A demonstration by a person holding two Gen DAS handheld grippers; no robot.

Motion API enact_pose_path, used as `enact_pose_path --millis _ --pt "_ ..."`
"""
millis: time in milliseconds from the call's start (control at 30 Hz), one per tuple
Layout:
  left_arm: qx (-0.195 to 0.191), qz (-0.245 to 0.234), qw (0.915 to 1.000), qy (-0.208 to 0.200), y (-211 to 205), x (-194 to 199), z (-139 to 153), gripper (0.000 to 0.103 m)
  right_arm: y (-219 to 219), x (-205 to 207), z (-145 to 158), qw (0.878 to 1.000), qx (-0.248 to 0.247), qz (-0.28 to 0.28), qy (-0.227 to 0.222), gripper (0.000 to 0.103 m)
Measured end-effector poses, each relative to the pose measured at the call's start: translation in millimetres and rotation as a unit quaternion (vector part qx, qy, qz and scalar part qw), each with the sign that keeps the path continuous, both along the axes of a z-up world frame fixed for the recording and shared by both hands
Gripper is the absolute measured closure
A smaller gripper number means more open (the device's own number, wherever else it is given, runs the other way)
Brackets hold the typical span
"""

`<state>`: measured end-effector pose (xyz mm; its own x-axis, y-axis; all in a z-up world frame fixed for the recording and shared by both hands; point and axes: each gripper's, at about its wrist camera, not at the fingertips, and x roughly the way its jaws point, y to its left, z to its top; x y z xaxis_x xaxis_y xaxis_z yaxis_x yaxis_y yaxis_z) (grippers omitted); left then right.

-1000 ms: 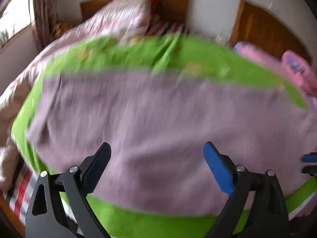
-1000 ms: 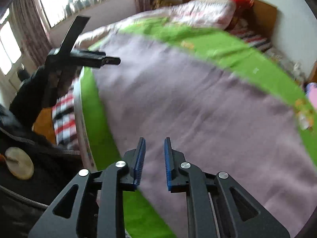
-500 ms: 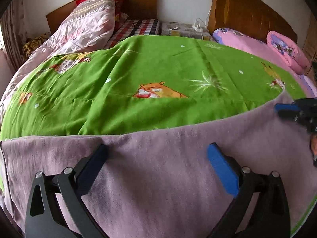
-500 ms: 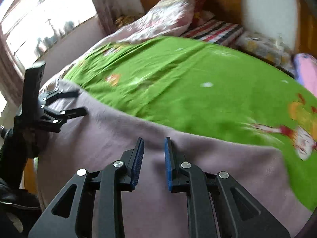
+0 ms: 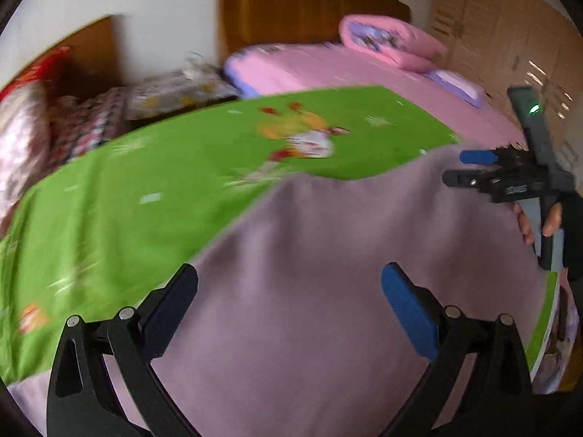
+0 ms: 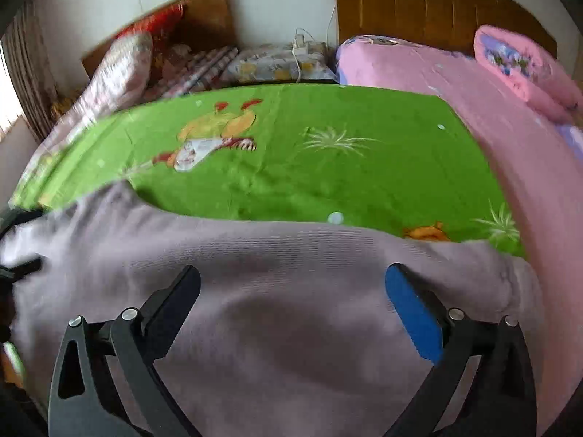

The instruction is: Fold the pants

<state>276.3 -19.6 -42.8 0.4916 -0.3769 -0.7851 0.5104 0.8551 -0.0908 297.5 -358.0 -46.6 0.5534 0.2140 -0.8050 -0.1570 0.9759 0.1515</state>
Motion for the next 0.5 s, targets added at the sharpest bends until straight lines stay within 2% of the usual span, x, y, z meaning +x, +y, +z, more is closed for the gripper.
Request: enact_pose_path --millis 67,133,200,233,300,367,433,500 --pt "-0.011 -0.022 0.9996 0.012 -28.4 12.9 -3.3 0.002 -13.0 -2.0 6.2 1.0 0.028 0.006 -0.008 0.009" --pt "-0.015 -0.031 0.9992 0.021 -44.8 25.5 -7.0 0.002 -21.0 -4.3 13.2 0.999 0.04 0.012 -0.025 0.006" --pt "-0.001 -0.035 0.9989 0.029 -58.3 38.4 -22.1 0.002 -20.9 -3.2 12.8 1.0 0.01 -0.001 -0.024 0.006" --pt "0.009 -0.034 0.9992 0.019 -62.6 41.9 -29.2 0.002 -26.8 1.1 2.9 1.0 0.005 -0.014 -0.007 0.008" --pt "0.026 -0.039 0.9988 0.013 -69.3 42.0 -28.7 0.002 -42.1 3.6 0.3 0.999 0.05 -0.014 -0.002 0.01" --pt "0.034 -0.039 0.9986 0.006 -72.0 41.1 -29.8 0.002 -56.7 1.1 8.6 0.996 0.078 -0.031 -0.02 0.011" --pt "0.035 -0.037 0.9987 0.004 -71.6 40.3 -30.3 0.002 -65.2 -14.5 24.5 0.994 0.054 -0.077 -0.05 0.007" --pt "0.035 -0.035 0.9987 0.002 -71.2 40.4 -32.4 0.002 -71.9 -38.1 40.6 0.992 0.061 -0.089 -0.072 0.007"
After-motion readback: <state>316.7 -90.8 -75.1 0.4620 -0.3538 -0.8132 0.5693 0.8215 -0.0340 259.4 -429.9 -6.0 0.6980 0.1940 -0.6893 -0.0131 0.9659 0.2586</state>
